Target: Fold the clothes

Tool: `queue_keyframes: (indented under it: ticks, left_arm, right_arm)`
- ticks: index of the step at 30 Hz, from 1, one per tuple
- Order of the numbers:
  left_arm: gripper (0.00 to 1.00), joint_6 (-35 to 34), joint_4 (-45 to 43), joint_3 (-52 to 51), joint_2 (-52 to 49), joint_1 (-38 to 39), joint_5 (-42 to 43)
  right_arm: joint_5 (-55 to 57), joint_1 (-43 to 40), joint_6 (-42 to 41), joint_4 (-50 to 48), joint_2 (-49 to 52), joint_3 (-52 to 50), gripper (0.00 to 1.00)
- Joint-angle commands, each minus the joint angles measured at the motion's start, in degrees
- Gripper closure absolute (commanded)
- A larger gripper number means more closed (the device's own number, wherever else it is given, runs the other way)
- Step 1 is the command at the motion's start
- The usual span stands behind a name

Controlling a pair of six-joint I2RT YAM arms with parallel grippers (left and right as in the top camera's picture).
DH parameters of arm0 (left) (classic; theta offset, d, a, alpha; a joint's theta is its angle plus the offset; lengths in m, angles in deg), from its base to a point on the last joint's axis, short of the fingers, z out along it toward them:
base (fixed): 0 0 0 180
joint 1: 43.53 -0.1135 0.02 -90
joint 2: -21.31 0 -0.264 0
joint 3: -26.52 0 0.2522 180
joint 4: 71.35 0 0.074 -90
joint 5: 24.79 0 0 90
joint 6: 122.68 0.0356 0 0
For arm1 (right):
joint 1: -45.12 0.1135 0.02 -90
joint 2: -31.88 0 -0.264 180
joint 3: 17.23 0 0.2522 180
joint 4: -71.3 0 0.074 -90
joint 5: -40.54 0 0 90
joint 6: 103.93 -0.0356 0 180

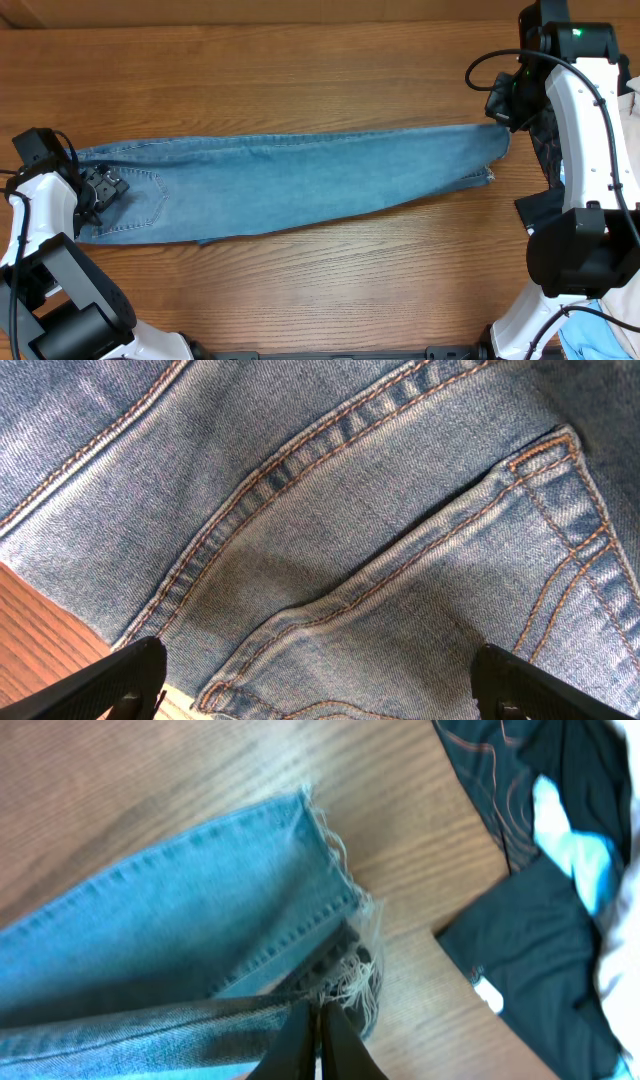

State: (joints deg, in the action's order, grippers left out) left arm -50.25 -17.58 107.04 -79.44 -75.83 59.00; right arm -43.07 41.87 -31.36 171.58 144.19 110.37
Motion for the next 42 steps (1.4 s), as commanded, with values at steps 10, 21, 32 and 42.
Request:
queue_keyframes:
  ticks: [10,21,32,42]
  left_arm:
    - [0.0,0.63,-0.2,-0.28,-0.2,-0.28,0.33]
    - [0.01,0.61,-0.22,-0.28,-0.2,-0.28,0.33]
    - [0.0,0.63,-0.17,-0.28,-0.2,-0.28,0.39]
    - [0.0,0.66,-0.15,-0.28,-0.2,-0.28,3.08]
  right_arm:
    - [1.07,-1.77,-4.28,-17.18,12.02,0.55,0.94]
    - [1.07,-1.77,-7.85,-24.57,19.52,0.55,0.9]
    - [-14.47,-1.16,2.86,-20.87,15.41,0.68,0.69]
    - [-21.66,9.49,42.97,-13.73,15.43,0.61,0.61]
